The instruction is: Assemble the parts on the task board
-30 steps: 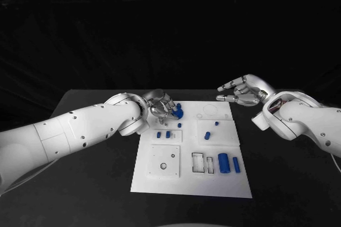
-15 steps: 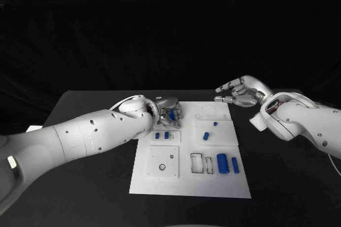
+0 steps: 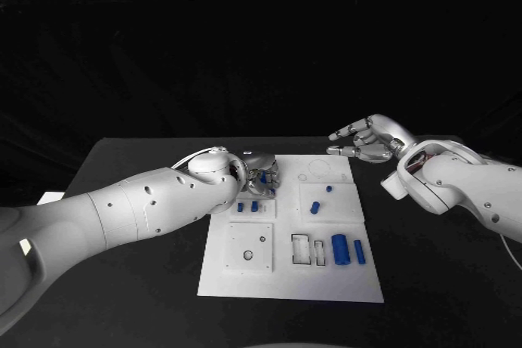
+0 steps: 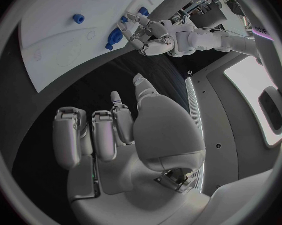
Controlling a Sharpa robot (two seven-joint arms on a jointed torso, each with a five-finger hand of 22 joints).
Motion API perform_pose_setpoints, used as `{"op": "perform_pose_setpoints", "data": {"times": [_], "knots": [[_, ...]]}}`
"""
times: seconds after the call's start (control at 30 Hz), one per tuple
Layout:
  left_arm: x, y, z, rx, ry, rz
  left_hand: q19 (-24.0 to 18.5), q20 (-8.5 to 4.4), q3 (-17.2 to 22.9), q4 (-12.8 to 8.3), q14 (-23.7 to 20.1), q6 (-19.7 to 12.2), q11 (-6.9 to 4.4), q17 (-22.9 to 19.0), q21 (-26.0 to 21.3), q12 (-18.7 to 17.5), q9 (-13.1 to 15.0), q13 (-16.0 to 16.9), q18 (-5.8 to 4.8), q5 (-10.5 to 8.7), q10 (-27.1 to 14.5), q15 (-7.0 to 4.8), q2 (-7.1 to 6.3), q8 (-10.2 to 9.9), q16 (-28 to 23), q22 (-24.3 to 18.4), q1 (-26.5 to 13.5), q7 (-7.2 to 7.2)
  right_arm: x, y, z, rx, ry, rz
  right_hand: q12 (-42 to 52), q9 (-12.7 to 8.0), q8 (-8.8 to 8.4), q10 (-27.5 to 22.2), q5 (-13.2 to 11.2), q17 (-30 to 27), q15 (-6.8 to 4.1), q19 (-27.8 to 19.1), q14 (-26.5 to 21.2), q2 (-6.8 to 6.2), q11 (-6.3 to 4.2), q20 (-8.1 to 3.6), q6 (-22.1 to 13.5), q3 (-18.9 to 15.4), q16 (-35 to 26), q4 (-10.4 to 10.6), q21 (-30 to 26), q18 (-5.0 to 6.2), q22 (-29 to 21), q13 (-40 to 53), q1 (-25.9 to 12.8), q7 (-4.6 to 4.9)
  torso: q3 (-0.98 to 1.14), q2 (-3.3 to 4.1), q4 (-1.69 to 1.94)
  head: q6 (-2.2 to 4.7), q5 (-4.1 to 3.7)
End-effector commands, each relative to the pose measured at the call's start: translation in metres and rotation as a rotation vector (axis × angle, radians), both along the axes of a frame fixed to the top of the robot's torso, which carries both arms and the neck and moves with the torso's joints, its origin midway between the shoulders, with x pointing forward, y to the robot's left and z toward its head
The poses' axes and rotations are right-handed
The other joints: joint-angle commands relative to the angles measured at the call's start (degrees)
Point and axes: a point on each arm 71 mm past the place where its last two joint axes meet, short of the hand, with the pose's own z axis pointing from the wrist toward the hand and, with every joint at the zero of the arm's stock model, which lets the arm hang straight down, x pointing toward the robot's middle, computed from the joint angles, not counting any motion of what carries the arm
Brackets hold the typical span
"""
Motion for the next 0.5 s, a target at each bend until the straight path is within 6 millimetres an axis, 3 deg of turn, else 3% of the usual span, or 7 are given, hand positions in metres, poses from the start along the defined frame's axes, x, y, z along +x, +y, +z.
{"op": "perform_pose_setpoints", "data": {"times": [0.03, 0.3, 0.33, 0.5], "knots": [[-0.0007, -0.0006, -0.0034, 0.030, 0.003, 0.001, 2.8, -0.39, 1.3, -0.2, 2.7, 0.7, -0.02, -0.1, 0.5, -0.6, -0.2, -0.4, -0.64, -0.27, 0.8, -0.19, 0.58, -0.4, 0.3, 0.3, 0.3, -0.10, -0.0004, 0.0015, -0.0004, -0.004, 0.001, 0.013, -0.1, 0.1, 0.00, -0.3, 0.1, 5.8, 0.11, -0.4, 3.9, 0.52, 0.01, 0.07, 0.1, -0.2, -0.3, 0.0, -0.4, 1.01, 0.3, 5.7, -0.2, -0.22, 0.02, -0.01, 0.00, -0.06, -0.05], [-0.0015, -0.0008, -0.0051, 0.048, 0.013, 0.004, 2.6, -0.45, 4.8, -1.1, 2.6, 2.1, -0.22, -0.1, 1.1, -1.8, -0.5, -1.2, -0.64, -0.32, 2.6, -0.29, 0.62, -1.0, 0.7, 1.0, 0.9, -0.16, -0.0003, 0.0015, -0.0006, -0.005, 0.003, 0.014, -0.1, 0.1, 0.00, -0.3, 0.2, 5.8, 0.11, -0.4, 3.9, 0.54, 0.01, 0.07, 0.1, -0.2, -0.3, 0.0, -0.3, 1.00, 0.4, 5.7, -0.1, -0.22, 0.05, -0.07, 0.03, -0.14, 0.03], [-0.0016, -0.0008, -0.0053, 0.051, 0.015, 0.005, 2.4, -0.43, 6.3, -1.4, 2.6, 2.4, -0.18, -0.3, 1.3, -2.6, -0.8, -1.6, -0.65, -0.38, 3.2, -0.26, -0.01, -1.4, 0.8, 1.3, 0.3, -0.13, -0.0003, 0.0015, -0.0006, -0.005, 0.003, 0.014, -0.1, 0.1, 0.00, -0.3, 0.2, 5.8, 0.11, -0.4, 3.9, 0.56, 0.01, 0.07, 0.1, -0.2, -0.3, 0.0, -0.3, 1.00, 0.4, 5.7, -0.1, -0.22, 0.05, -0.06, 0.05, -0.14, 0.01], [-0.0019, 0.0001, -0.0062, 0.062, 0.022, 0.010, 2.3, -0.41, 7.9, -1.9, 2.5, 2.9, -0.18, -0.5, 1.4, -3.3, -1.0, -2.0, -0.63, -0.41, 3.9, -0.20, -0.65, -1.9, 1.0, 1.5, -0.6, -0.10, -0.0003, 0.0016, -0.0007, -0.005, 0.003, 0.014, -0.1, 0.1, 0.00, -0.3, 0.2, 5.8, 0.11, -0.4, 3.9, 0.56, 0.01, 0.07, 0.1, -0.2, -0.3, 0.0, -0.3, 1.00, 0.4, 5.7, -0.1, -0.22, 0.05, -0.05, 0.03, -0.18, 0.04]]}}
